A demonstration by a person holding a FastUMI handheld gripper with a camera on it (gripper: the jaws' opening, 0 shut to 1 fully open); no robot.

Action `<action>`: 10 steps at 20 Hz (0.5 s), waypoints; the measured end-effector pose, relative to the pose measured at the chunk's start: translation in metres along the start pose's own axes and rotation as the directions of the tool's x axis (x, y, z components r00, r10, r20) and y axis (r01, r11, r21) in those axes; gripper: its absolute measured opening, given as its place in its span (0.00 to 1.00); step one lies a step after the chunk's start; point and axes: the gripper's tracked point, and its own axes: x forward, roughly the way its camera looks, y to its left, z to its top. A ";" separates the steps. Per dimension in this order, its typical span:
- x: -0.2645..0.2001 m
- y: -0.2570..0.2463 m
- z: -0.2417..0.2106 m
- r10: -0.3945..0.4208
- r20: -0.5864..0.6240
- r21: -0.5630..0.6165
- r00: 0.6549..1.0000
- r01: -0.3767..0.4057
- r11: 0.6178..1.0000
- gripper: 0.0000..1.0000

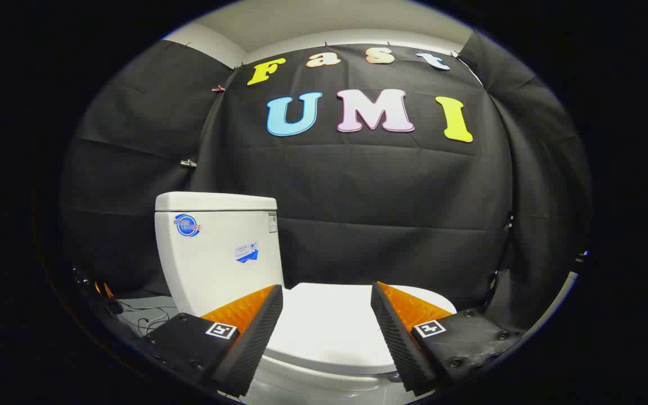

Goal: Open the toilet lid.

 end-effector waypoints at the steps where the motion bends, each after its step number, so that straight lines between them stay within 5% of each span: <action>1: 0.000 0.000 0.001 0.000 0.000 0.004 1.000 0.000 1.000 0.98; 10: 0.000 0.001 0.001 -0.001 0.005 -0.001 1.000 0.001 1.000 0.98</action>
